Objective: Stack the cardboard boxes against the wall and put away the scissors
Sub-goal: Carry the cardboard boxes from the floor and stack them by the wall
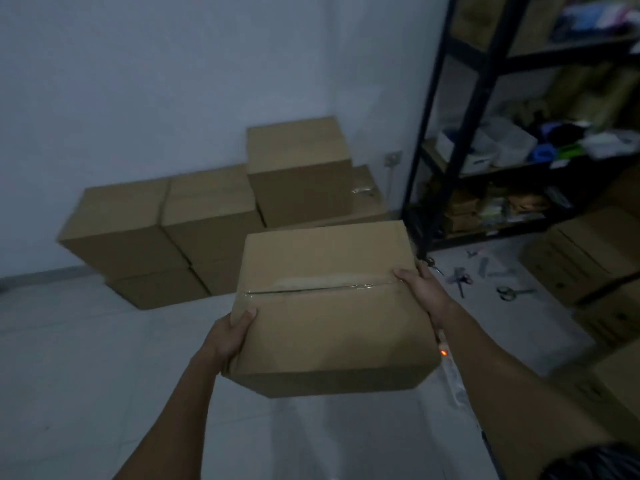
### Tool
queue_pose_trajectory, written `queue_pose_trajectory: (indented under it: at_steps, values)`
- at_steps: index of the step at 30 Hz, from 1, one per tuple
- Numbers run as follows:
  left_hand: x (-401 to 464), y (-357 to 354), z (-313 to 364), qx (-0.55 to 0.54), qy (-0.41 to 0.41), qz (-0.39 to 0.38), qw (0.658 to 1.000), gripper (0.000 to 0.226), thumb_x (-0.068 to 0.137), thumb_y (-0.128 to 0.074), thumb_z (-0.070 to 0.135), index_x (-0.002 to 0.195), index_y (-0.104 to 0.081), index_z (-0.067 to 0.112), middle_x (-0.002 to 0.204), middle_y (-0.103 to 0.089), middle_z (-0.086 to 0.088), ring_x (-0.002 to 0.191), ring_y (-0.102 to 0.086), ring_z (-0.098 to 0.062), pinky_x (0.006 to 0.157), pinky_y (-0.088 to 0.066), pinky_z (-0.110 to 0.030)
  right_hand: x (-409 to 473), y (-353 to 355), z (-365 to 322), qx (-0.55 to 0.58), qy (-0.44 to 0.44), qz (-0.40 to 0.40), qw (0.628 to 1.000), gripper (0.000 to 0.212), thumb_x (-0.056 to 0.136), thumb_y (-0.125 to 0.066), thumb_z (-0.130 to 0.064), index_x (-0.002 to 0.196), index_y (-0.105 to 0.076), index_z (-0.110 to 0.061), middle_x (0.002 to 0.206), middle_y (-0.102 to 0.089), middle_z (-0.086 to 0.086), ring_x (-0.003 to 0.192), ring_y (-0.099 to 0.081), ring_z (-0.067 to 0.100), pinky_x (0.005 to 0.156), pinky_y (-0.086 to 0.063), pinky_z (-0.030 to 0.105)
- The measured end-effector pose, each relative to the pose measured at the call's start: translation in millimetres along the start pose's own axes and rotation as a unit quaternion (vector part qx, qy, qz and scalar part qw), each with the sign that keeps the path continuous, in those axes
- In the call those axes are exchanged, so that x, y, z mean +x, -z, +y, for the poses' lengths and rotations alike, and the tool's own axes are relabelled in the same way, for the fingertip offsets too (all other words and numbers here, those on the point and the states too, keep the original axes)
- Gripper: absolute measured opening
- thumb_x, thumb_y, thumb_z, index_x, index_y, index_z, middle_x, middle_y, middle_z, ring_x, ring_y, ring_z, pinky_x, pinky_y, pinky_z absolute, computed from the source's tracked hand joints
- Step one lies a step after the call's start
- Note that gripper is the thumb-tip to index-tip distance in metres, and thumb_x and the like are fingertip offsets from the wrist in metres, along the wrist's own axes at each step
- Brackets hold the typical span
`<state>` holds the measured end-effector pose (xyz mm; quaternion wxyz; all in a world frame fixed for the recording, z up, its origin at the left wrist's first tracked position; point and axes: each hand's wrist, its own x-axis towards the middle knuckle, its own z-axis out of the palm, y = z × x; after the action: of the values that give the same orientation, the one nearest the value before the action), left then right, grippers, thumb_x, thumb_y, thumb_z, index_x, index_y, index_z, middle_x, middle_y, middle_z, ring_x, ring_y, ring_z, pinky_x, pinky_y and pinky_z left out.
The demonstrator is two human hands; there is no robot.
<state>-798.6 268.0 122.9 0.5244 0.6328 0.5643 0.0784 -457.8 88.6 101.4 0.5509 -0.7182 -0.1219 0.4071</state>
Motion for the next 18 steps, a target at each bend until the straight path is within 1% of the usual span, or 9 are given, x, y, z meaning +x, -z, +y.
queue_pose_trajectory:
  at_steps: [3,5,6,8,10,11,12,14,18]
  values:
    - [1,69,-8,0.006,-0.007,0.02,1.0,0.061,0.092,-0.05,0.056,0.131,-0.058,0.01,0.129,-0.061,-0.015,0.109,-0.06,-0.031,0.094,-0.048,-0.04,-5,-68,-27,-0.004,0.003,-0.016,1.0,0.064,0.087,-0.072,-0.038,0.141,-0.041,-0.02,0.128,-0.059,0.002,0.105,-0.062,0.02,0.076,-0.051,0.031]
    - [1,126,-16,0.002,-0.004,0.043,0.999,0.064,0.09,-0.05,0.06,0.129,-0.059,0.01,0.128,-0.061,-0.015,0.111,-0.06,-0.032,0.095,-0.047,-0.041,-6,-123,-48,-0.024,0.005,-0.03,0.999,0.062,0.088,-0.071,-0.039,0.139,-0.043,-0.018,0.127,-0.06,0.004,0.106,-0.062,0.022,0.083,-0.053,0.035]
    - [3,148,-19,0.002,0.0,0.052,0.999,0.069,0.087,-0.051,0.065,0.128,-0.06,0.01,0.127,-0.062,-0.015,0.11,-0.06,-0.032,0.096,-0.048,-0.043,-8,-146,-60,-0.027,0.014,-0.04,0.999,0.053,0.09,-0.068,-0.036,0.135,-0.047,-0.019,0.124,-0.061,0.004,0.105,-0.063,0.022,0.085,-0.053,0.035]
    - [8,192,-24,0.005,0.01,0.074,0.997,0.082,0.08,-0.05,0.074,0.128,-0.061,0.009,0.126,-0.063,-0.017,0.11,-0.06,-0.034,0.098,-0.048,-0.047,-9,-188,-84,-0.04,0.036,-0.052,0.997,0.031,0.096,-0.061,-0.028,0.125,-0.054,-0.021,0.115,-0.064,0.004,0.095,-0.063,0.018,0.075,-0.052,0.029]
    - [17,226,-28,0.008,0.011,0.087,0.996,0.092,0.077,-0.045,0.08,0.13,-0.059,0.007,0.129,-0.06,-0.019,0.114,-0.059,-0.037,0.1,-0.047,-0.05,-5,-223,-107,-0.06,0.049,-0.065,0.995,0.023,0.097,-0.058,-0.025,0.12,-0.058,-0.024,0.109,-0.065,0.001,0.087,-0.063,0.013,0.069,-0.05,0.025]
    - [23,244,-29,0.009,0.007,0.096,0.995,0.093,0.077,-0.041,0.08,0.13,-0.058,0.006,0.13,-0.059,-0.021,0.115,-0.058,-0.038,0.1,-0.047,-0.05,-3,-245,-122,-0.077,0.062,-0.074,0.992,0.024,0.096,-0.058,-0.028,0.12,-0.059,-0.023,0.112,-0.066,0.001,0.09,-0.064,0.015,0.072,-0.052,0.027]
    - [29,259,-28,0.012,0.004,0.104,0.994,0.091,0.081,-0.038,0.079,0.13,-0.058,0.005,0.13,-0.058,-0.022,0.115,-0.058,-0.039,0.099,-0.047,-0.05,4,-263,-131,-0.088,0.074,-0.08,0.99,0.033,0.094,-0.06,-0.034,0.125,-0.06,-0.022,0.119,-0.067,0.003,0.097,-0.065,0.019,0.08,-0.054,0.031]
    - [45,283,-23,0.02,-0.007,0.112,0.993,0.085,0.088,-0.035,0.072,0.131,-0.056,0.002,0.131,-0.057,-0.024,0.115,-0.057,-0.039,0.099,-0.047,-0.049,23,-287,-148,-0.118,0.082,-0.084,0.986,0.054,0.088,-0.063,-0.042,0.137,-0.054,-0.021,0.13,-0.062,0.004,0.113,-0.062,0.024,0.097,-0.051,0.038]
    - [82,320,-1,0.027,-0.029,0.148,0.988,0.082,0.091,-0.033,0.064,0.133,-0.051,-0.004,0.134,-0.053,-0.027,0.121,-0.052,-0.041,0.102,-0.043,-0.048,51,-336,-185,-0.146,0.12,-0.089,0.978,0.041,0.099,-0.054,-0.033,0.138,-0.052,-0.018,0.13,-0.061,0.006,0.116,-0.059,0.027,0.103,-0.047,0.04]
